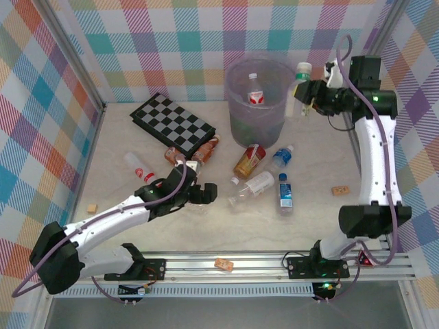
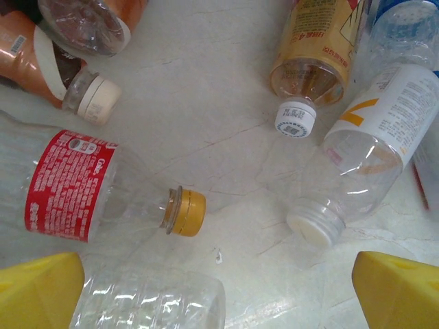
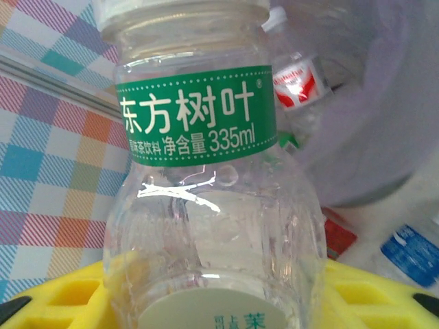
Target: Put the plastic bottles in the bin
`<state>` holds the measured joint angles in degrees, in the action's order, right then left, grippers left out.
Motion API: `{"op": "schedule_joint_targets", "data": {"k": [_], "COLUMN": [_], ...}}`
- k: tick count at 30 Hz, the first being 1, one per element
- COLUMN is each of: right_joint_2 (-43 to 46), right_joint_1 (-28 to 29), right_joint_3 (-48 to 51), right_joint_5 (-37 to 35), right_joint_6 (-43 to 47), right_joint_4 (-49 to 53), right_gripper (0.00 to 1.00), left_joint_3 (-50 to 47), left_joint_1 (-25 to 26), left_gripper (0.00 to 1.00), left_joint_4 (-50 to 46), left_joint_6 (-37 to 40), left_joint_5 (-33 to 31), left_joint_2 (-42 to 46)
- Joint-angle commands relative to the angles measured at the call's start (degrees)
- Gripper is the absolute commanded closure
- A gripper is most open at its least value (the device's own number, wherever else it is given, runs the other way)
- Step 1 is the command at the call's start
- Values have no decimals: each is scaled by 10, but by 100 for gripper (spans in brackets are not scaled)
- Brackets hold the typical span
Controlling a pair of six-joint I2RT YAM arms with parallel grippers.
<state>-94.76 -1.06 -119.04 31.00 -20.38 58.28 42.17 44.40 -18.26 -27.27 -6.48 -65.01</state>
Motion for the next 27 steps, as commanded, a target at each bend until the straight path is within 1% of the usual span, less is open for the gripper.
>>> {"op": "schedule_joint_targets", "data": {"k": [1,7,12,14,18,22,27], "right_joint_2": [-52,-154,-230,-252,-295,-321,-352], "right_joint_1": [5,15,39,51,69,93,107], "right_joint_3": [-69,-191,-258,-270,-288,-295,-311], "right_joint_5": [35,20,-10,-26,-47,-77,-85], "right_joint_6": [-18,-35,-50,-53,-54,-24,-6], "right_joint_4": [-20,-43,-66,-76,-86,-88,-73], "right_gripper": [67,70,70,67,68,69,67], "left_joint_3": [-7,-8,-16,-17,-14,-14,-14], "left_joint_1": [-7,-7,-8,-8,-7,-7,-8], "left_gripper": [0,0,0,0,0,0,0], "left_joint_4": [-36,-68,-68,-65,-80,-92,-95], "left_joint_6": [-10,-14,-22,-23,-24,-26,-29], "left_joint_5": [10,-2,5,8,7,2,-3], "left_joint_2": [26,70,93,97,103,118,128]}}
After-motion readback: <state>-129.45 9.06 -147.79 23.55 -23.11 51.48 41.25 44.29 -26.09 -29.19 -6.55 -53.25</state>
